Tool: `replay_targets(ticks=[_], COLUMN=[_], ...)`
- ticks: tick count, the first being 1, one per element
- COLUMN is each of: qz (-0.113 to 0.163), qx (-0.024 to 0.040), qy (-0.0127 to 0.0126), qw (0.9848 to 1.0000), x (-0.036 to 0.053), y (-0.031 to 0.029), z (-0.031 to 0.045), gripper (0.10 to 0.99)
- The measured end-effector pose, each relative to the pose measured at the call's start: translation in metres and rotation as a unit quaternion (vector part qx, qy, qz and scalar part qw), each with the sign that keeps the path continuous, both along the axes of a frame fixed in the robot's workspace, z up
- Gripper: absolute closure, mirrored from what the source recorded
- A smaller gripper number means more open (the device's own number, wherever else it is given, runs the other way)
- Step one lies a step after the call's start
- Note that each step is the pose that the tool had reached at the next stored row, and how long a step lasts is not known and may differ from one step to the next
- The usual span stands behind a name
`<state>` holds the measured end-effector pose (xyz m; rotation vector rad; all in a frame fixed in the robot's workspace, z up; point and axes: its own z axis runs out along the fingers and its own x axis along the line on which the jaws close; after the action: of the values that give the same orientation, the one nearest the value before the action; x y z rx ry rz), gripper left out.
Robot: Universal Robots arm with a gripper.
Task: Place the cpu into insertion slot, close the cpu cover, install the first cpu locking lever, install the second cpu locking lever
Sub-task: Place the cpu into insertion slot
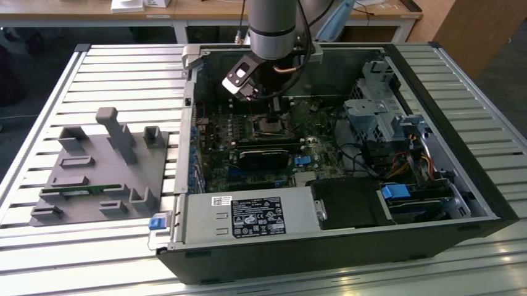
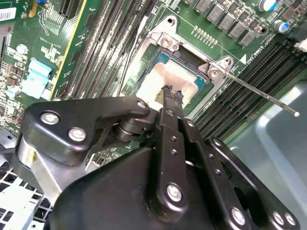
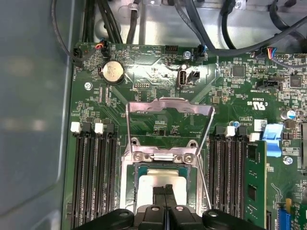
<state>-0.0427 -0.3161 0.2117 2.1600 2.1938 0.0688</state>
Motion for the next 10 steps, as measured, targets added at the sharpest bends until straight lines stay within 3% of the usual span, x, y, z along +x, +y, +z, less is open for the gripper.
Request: replay_targets(ticks=[10], qz=[0.000], qx=[0.0001], qy=[0.0004], qw=[1.0000], x=[0.0000], y=[0.0000], z=[0.0072], gripper=[0.965])
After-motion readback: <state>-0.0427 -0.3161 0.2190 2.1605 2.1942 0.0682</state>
